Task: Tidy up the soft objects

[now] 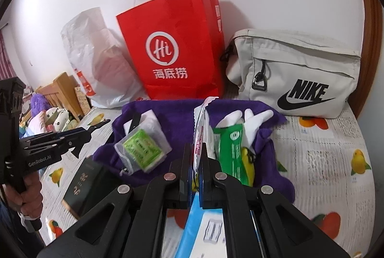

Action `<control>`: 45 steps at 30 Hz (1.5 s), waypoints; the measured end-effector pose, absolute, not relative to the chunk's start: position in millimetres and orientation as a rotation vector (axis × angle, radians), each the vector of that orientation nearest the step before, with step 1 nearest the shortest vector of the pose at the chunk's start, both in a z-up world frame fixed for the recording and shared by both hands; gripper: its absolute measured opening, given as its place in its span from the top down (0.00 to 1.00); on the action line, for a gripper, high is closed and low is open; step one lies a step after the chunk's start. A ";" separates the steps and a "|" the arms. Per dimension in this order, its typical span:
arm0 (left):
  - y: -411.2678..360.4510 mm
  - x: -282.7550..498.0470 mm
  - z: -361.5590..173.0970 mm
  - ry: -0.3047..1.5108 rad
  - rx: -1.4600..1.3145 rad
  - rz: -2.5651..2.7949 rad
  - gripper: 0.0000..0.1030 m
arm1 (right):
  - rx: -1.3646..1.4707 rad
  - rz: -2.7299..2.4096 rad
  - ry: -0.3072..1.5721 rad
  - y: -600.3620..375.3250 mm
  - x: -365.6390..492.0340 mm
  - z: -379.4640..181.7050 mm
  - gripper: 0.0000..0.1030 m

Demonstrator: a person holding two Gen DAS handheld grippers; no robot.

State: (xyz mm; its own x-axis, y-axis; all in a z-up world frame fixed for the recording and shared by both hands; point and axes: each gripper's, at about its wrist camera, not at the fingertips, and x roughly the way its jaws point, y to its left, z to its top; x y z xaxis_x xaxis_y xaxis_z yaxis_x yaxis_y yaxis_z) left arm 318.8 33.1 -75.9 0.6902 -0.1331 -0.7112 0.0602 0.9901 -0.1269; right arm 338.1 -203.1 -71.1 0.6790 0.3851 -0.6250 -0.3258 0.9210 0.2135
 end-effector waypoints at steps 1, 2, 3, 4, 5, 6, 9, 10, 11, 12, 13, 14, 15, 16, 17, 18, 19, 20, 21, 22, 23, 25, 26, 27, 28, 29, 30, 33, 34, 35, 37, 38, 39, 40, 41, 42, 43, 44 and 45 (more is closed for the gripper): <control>32.9 325.0 -76.9 0.804 -0.097 -0.111 0.81 | 0.092 0.400 0.725 -202.7 342.4 -71.6 0.96; 32.6 329.3 -77.7 0.807 -0.098 -0.111 0.81 | 0.095 0.403 0.731 -202.2 349.3 -72.7 0.96; 32.3 333.9 -78.9 0.811 -0.097 -0.111 0.81 | 0.095 0.403 0.733 -202.0 353.9 -72.8 0.96; 31.2 340.4 -80.6 0.816 -0.094 -0.112 0.81 | 0.094 0.402 0.732 -201.8 358.1 -73.0 0.96; 30.7 345.2 -81.7 0.818 -0.092 -0.112 0.81 | 0.094 0.401 0.731 -201.5 361.9 -73.3 0.96; 30.5 348.9 -82.8 0.818 -0.091 -0.112 0.81 | 0.097 0.400 0.734 -201.9 367.1 -74.4 0.96; 31.1 362.9 -87.8 0.823 -0.100 -0.113 0.81 | 0.099 0.399 0.749 -203.6 381.1 -79.2 0.96; 31.2 367.5 -90.1 0.827 -0.106 -0.114 0.81 | 0.101 0.399 0.753 -204.2 384.0 -80.7 0.96; 31.2 372.2 -92.6 0.830 -0.112 -0.115 0.81 | 0.105 0.401 0.761 -205.1 388.1 -83.6 0.96; 31.3 376.8 -95.0 0.833 -0.116 -0.116 0.80 | 0.110 0.405 0.773 -205.9 392.5 -87.5 0.96; 32.4 380.2 -96.9 0.834 -0.124 -0.113 0.81 | 0.116 0.408 0.787 -206.7 396.6 -91.4 0.96; 32.9 383.9 -98.8 0.838 -0.135 -0.112 0.81 | 0.124 0.408 0.800 -207.6 400.4 -95.2 0.96; 33.0 387.8 -101.2 0.843 -0.144 -0.116 0.81 | 0.132 0.410 0.813 -208.6 404.0 -99.3 0.96; 33.1 389.5 -102.7 0.847 -0.147 -0.117 0.81 | 0.135 0.413 0.827 -208.9 406.5 -103.2 0.96; 32.8 392.0 -105.9 0.856 -0.148 -0.113 0.80 | 0.133 0.416 0.839 -208.6 408.5 -106.7 0.96; 32.2 393.9 -109.5 0.866 -0.145 -0.111 0.80 | 0.131 0.416 0.846 -208.5 409.7 -109.3 0.96; 32.7 394.2 -111.5 0.870 -0.145 -0.110 0.80 | 0.130 0.416 0.851 -208.4 409.9 -111.3 0.96; 33.6 395.0 -114.6 0.873 -0.149 -0.109 0.80 | 0.131 0.419 0.862 -208.4 411.4 -114.4 0.96; 34.6 395.5 -117.0 0.877 -0.154 -0.109 0.80 | 0.131 0.420 0.866 -208.3 411.9 -115.9 0.96; 35.6 396.4 -120.2 0.884 -0.159 -0.107 0.80 | 0.131 0.420 0.870 -208.5 412.5 -117.7 0.95; 36.6 397.0 -122.2 0.888 -0.161 -0.102 0.80 | 0.129 0.418 0.879 -208.5 413.8 -120.2 0.95; 38.9 398.7 -125.7 0.896 -0.172 -0.094 0.80 | 0.120 0.415 0.892 -207.7 415.1 -124.2 0.94; 39.6 399.5 -126.9 0.901 -0.177 -0.095 0.80 | 0.115 0.413 0.899 -207.4 415.6 -126.1 0.93; 40.0 400.3 -128.0 0.905 -0.179 -0.097 0.80 | 0.112 0.411 0.907 -207.4 416.5 -127.8 0.93; 40.0 401.2 -129.7 0.911 -0.181 -0.096 0.80 | 0.111 0.407 0.912 -207.5 417.2 -129.1 0.93; 39.9 401.6 -130.7 0.914 -0.183 -0.095 0.80 | 0.111 0.404 0.917 -207.8 418.4 -130.7 0.93; 39.7 401.9 -131.7 0.919 -0.187 -0.096 0.80 | 0.108 0.400 0.925 -207.9 419.2 -132.5 0.93; 37.9 402.2 -133.2 0.931 -0.181 -0.099 0.80 | 0.100 0.395 0.927 -207.5 419.8 -133.9 0.92; 37.9 402.1 -133.2 0.932 -0.179 -0.098 0.80 | 0.098 0.393 0.928 -207.8 419.7 -133.4 0.90; 37.8 402.0 -133.0 0.933 -0.178 -0.096 0.80 | 0.100 0.395 0.928 -208.7 419.5 -133.0 0.85; 37.6 401.2 -132.1 0.932 -0.176 -0.096 0.80 | 0.098 0.393 0.921 -210.6 418.7 -132.0 0.75; 37.4 400.8 -131.2 0.934 -0.175 -0.096 0.80 | 0.094 0.385 0.915 -211.8 418.0 -130.8 0.68; 37.3 400.6 -130.3 0.935 -0.174 -0.096 0.80 | 0.088 0.375 0.906 -213.3 416.9 -129.1 0.61; 37.1 400.7 -129.1 0.936 -0.172 -0.098 0.78 | 0.080 0.367 0.900 -214.3 416.0 -127.7 0.57; 37.1 400.4 -127.8 0.938 -0.170 -0.095 0.70 | 0.066 0.357 0.893 -214.7 414.5 -126.0 0.51; 36.9 400.0 -127.0 0.938 -0.168 -0.093 0.66 | 0.053 0.350 0.889 -214.8 413.4 -124.6 0.51; 36.4 399.1 -125.3 0.935 -0.161 -0.089 0.63 | 0.042 0.346 0.883 -214.1 411.9 -122.9 0.51; 36.2 398.1 -124.1 0.933 -0.158 -0.088 0.63 | 0.033 0.352 0.882 -212.9 410.5 -121.6 0.51; 35.7 396.7 -122.2 0.934 -0.156 -0.087 0.63 | 0.028 0.358 0.882 -211.8 409.1 -120.9 0.51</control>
